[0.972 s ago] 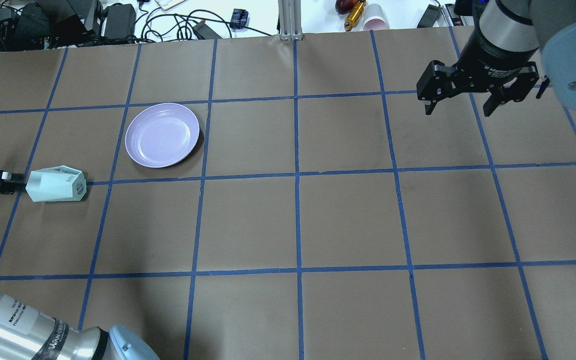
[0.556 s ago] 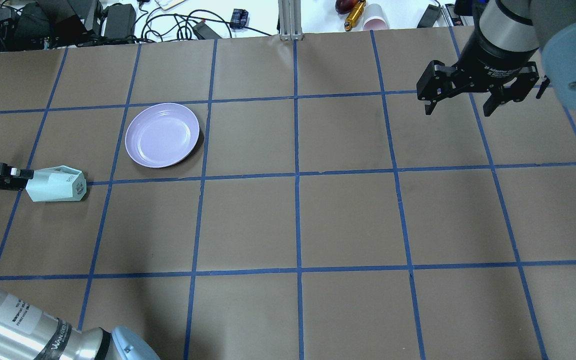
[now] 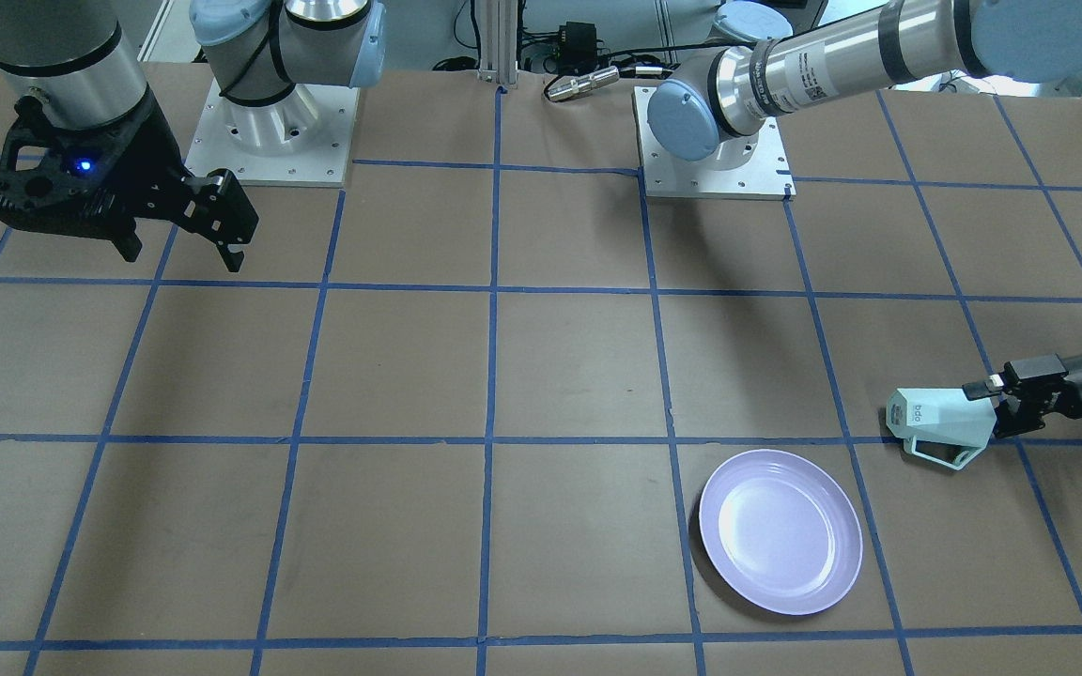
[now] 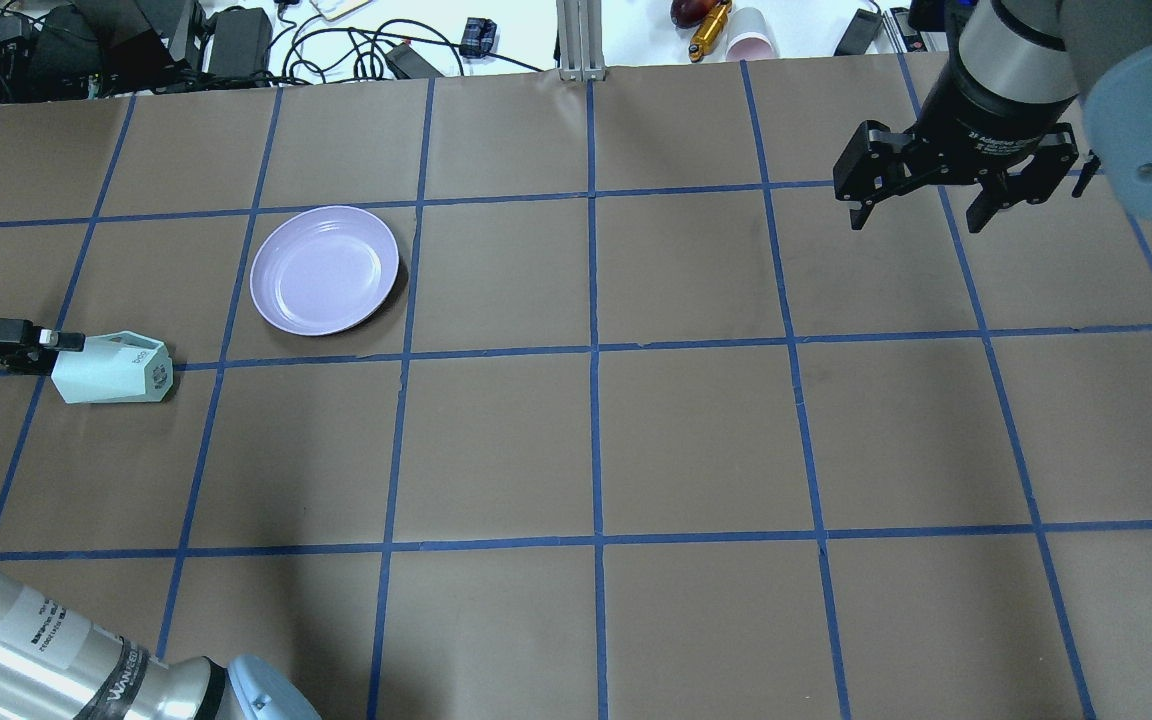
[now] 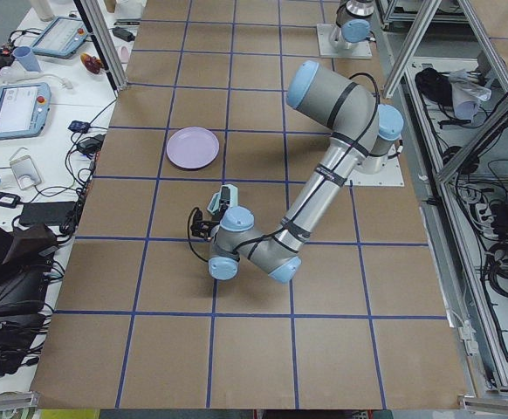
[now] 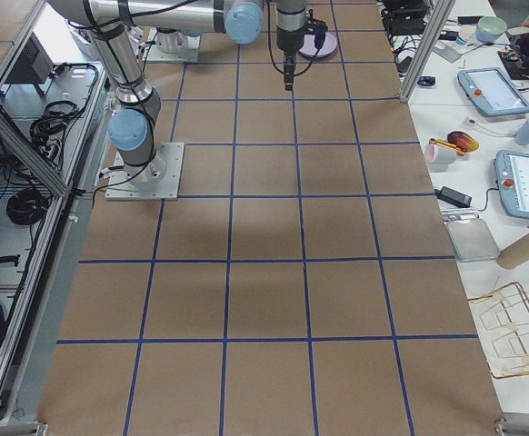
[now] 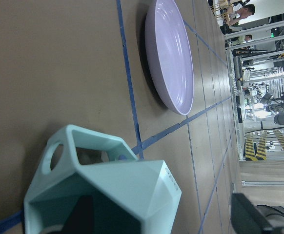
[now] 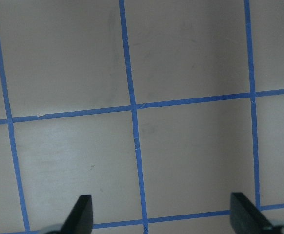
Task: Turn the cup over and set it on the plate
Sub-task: 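Lower the left gripper into the mug's opening and close on its rim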
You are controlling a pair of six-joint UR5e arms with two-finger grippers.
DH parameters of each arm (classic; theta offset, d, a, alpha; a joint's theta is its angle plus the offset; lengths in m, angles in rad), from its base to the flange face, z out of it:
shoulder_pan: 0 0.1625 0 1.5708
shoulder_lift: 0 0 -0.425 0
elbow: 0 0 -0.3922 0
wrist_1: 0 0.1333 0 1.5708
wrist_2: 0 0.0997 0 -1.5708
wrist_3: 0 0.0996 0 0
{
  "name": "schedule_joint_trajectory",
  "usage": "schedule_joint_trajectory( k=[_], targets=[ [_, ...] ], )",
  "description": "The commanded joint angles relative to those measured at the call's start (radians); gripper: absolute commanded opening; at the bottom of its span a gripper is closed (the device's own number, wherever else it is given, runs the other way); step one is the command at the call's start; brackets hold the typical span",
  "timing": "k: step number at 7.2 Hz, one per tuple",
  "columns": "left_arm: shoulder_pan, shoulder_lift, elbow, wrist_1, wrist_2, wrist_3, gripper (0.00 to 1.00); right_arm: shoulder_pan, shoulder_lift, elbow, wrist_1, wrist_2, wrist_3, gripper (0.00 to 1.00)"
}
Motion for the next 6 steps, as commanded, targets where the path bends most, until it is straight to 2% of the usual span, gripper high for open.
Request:
schedule_joint_trajectory(
  k=[1, 2, 3, 4, 6],
  targets=[
    [-0.003, 0.002, -0.001, 0.0, 0.001, 0.0, 0.96, 0.0, 0.001, 0.0, 0.0, 0.0, 0.0, 1.0],
    [-0.003, 0.0, -0.002, 0.001, 0.001, 0.0, 0.96, 0.0, 0.0, 0.0, 0.0, 0.0, 0.0, 1.0],
    [-0.003, 0.002, -0.002, 0.001, 0.001, 0.0, 0.86, 0.0, 0.001, 0.0, 0.0, 0.0, 0.0, 1.0],
    [-0.003, 0.002, -0.002, 0.004, 0.001, 0.0, 0.7, 0.0, 0.0, 0.0, 0.0, 0.0, 0.0, 1.0],
    [-0.003, 0.003, -0.001, 0.009, -0.001, 0.0, 0.22, 0.0, 0.0, 0.0, 0.0, 0.0, 0.0, 1.0]
  ],
)
